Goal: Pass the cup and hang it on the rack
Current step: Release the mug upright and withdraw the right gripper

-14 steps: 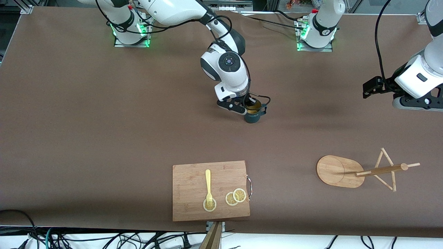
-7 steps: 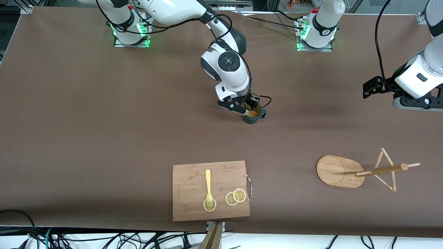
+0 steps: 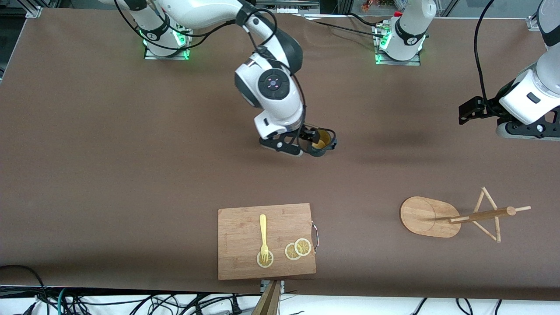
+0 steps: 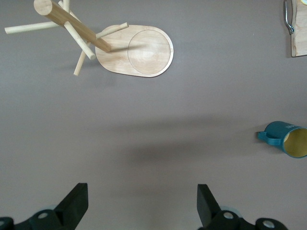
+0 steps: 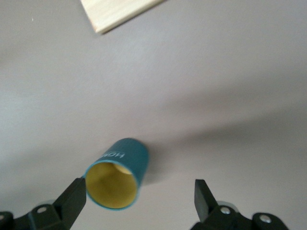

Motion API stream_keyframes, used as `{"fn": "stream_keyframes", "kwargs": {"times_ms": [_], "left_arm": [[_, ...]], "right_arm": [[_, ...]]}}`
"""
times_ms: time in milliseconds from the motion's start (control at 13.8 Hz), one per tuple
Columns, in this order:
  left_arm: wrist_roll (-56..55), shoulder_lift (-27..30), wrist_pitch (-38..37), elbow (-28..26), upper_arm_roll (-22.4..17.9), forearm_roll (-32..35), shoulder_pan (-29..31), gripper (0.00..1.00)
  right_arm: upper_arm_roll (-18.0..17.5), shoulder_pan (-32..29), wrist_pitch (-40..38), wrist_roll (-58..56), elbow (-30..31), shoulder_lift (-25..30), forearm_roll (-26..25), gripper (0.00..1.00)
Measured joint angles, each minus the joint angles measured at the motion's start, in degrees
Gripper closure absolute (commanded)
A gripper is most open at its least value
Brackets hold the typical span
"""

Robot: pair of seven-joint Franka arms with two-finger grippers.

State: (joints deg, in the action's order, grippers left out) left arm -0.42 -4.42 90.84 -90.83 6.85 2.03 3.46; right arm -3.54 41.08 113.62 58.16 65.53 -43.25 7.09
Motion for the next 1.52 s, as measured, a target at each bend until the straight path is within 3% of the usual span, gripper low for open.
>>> {"fn": "stream_keyframes", "kwargs": {"times_ms": [362,868,1520], "left_arm": [[0.0,0.0,0.0,0.0,0.0,0.0,0.0,0.00],[0.0,0.0,0.0,0.0,0.0,0.0,0.0,0.00],[-0.2,-0.1,-0.8,0.0,0.1,-0.9,0.0,0.00]], "right_arm": [[0.2,-9.4,-11.7,-21.0,-0.4,5.2,0.0,0.00],[1.1,-19.2,-17.5,-42.2,-0.4,8.4,-1.1,0.00],[11.9,-21.4,-24.6,-56.4,-0.4,13.6,-1.9,0.00]]}}
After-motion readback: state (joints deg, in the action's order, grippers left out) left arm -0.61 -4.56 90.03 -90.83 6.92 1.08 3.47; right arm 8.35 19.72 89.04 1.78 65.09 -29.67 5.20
